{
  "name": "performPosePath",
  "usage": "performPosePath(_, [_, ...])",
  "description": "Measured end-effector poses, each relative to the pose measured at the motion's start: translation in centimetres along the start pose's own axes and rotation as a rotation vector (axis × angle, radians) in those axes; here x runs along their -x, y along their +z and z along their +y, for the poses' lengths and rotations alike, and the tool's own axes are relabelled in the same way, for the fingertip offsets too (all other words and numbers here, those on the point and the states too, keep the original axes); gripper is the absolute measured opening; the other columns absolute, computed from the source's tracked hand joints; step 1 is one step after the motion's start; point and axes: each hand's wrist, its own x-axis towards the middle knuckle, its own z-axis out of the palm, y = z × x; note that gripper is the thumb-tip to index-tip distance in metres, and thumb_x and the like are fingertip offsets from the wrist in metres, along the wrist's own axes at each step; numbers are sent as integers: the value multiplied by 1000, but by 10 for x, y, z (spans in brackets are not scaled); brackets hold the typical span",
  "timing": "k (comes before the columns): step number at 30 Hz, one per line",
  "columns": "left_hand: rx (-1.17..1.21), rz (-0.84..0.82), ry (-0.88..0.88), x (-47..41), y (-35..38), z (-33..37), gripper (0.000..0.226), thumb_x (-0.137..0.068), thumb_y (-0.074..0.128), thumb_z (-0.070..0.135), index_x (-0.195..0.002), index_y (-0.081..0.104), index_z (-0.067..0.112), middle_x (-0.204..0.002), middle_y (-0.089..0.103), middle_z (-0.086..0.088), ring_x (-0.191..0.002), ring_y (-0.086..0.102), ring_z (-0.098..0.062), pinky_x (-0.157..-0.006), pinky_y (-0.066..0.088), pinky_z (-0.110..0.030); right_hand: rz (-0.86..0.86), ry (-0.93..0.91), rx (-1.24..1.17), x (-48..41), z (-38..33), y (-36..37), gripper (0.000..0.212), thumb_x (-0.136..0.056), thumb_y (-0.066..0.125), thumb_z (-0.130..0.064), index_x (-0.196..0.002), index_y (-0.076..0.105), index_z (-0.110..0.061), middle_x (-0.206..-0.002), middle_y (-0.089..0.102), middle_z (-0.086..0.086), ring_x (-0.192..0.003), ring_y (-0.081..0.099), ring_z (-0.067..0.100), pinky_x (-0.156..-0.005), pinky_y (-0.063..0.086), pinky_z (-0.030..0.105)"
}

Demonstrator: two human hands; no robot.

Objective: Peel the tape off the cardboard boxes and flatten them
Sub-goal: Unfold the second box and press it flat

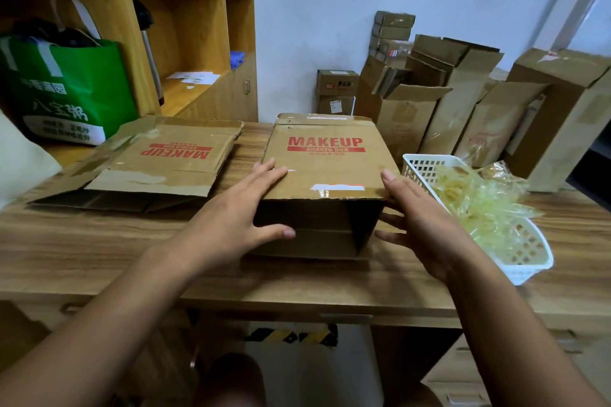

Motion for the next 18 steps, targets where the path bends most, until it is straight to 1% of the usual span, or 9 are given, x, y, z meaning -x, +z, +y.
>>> performPosePath(2, [0,50,-2,0,2,-5,91,-84,76,40,-154,17,50,-162,9,29,-145,9,7,-120,29,-43,-20,-45,32,4,7,0,102,-55,77,-84,-145,44,-47,-134,65,-17,-122,62,7,-95,55,39])
performPosePath(5, [-5,87,17,-2,3,-10,91,-90,68,5,-152,22,53,-161,14,29,-147,13,5,-119,27,-33,1,-146,146,7,18,5,120,-58,89,-66,-156,24,-42,-147,54,-14,-135,51,8,-111,44,42])
performPosePath(6, [-16,84,22,-2,3,-10,93,-89,64,-1,-152,21,53,-161,14,30,-148,13,4,-118,26,-30,26,-187,210,7,22,8,119,-63,92,-56,-157,22,-39,-146,54,-16,-134,51,6,-112,43,40])
performPosePath(8, [-39,64,39,-2,4,-10,99,-87,57,-8,-152,17,55,-162,9,31,-149,10,3,-117,26,-29,102,-254,285,3,32,14,105,-74,90,-30,-156,25,-37,-135,58,-23,-122,55,-8,-106,49,34])
performPosePath(10, [-57,34,62,-1,3,-12,103,-87,55,-10,-151,13,59,-162,2,32,-150,13,-1,-117,31,-31,131,-287,288,-1,41,14,91,-85,79,-8,-155,30,-38,-123,60,-34,-109,55,-22,-102,52,27])
performPosePath(11, [-63,21,66,-1,2,-13,104,-88,55,-9,-150,11,61,-161,-2,33,-150,17,-6,-113,35,-30,127,-290,302,-2,44,10,86,-88,74,-2,-154,32,-38,-124,60,-36,-110,54,-23,-103,50,27])
performPosePath(14, [-106,-2,56,0,-6,-21,97,-94,53,-3,-146,11,67,-161,-12,32,-148,27,-17,-98,42,-23,100,-295,331,-5,48,-11,70,-89,64,3,-145,49,-37,-130,65,-22,-124,58,-2,-111,46,35])
performPosePath(16, [-118,-27,46,-1,-10,-24,94,-97,51,-1,-143,11,71,-160,-14,32,-149,26,-18,-94,42,-21,69,-272,289,-4,50,-22,64,-86,63,1,-138,57,-35,-123,71,-17,-119,64,8,-104,51,35])
performPosePath(18, [-109,-48,45,-1,-13,-26,96,-97,52,0,-142,8,73,-160,-11,34,-149,27,-18,-91,41,-18,31,-251,240,-2,52,-24,65,-82,63,-7,-139,56,-36,-123,72,-12,-117,67,11,-98,54,32])
